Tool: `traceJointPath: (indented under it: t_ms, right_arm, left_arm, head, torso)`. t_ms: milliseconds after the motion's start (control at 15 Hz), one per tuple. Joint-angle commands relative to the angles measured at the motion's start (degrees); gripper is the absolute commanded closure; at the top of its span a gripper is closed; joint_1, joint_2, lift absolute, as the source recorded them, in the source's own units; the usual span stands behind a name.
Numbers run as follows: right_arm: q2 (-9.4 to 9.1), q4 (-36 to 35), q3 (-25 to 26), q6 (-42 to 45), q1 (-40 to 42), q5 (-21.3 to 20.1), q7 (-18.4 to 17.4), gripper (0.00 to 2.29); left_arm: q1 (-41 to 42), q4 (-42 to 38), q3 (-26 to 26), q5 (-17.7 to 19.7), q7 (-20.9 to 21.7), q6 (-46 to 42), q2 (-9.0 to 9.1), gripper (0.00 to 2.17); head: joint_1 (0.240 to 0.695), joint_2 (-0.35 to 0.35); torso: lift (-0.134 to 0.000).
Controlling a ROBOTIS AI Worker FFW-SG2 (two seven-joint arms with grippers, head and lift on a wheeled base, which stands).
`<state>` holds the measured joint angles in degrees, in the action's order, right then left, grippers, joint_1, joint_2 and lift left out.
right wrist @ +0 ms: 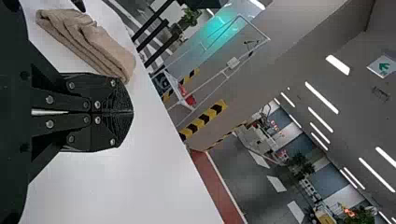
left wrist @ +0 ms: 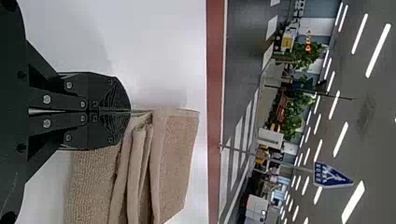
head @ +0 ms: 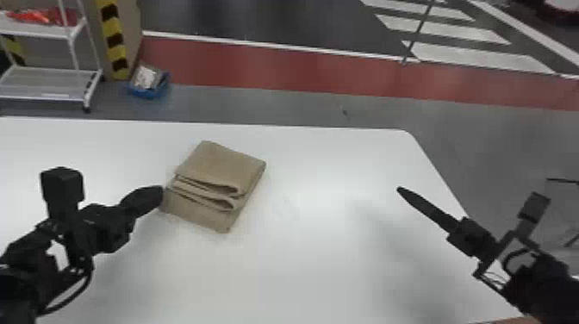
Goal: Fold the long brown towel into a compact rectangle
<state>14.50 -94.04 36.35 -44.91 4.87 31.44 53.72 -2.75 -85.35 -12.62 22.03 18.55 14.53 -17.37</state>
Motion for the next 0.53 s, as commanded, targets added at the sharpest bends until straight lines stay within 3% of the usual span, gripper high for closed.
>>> traceJointPath:
  t_ms: [0, 467]
  right_arm:
    - [0.18, -0.27, 0.30, -0.40, 0.05, 0.46, 0.24, 2.01]
    - [0.35, -0.45, 0.74, -0.22, -0.04, 1.69, 0.68, 2.01]
  left_arm:
    - [-0.07, 0.27, -0.21, -0.32, 0.00, -0.32, 0.32, 1.33]
    - [2.66, -2.63, -0.30, -0.24, -0.09, 2.14, 0.32, 1.33]
  head:
    - [0.695, -0.258]
    - [0.695, -0.272]
  torso:
    - [-0.123]
    - [-0.123]
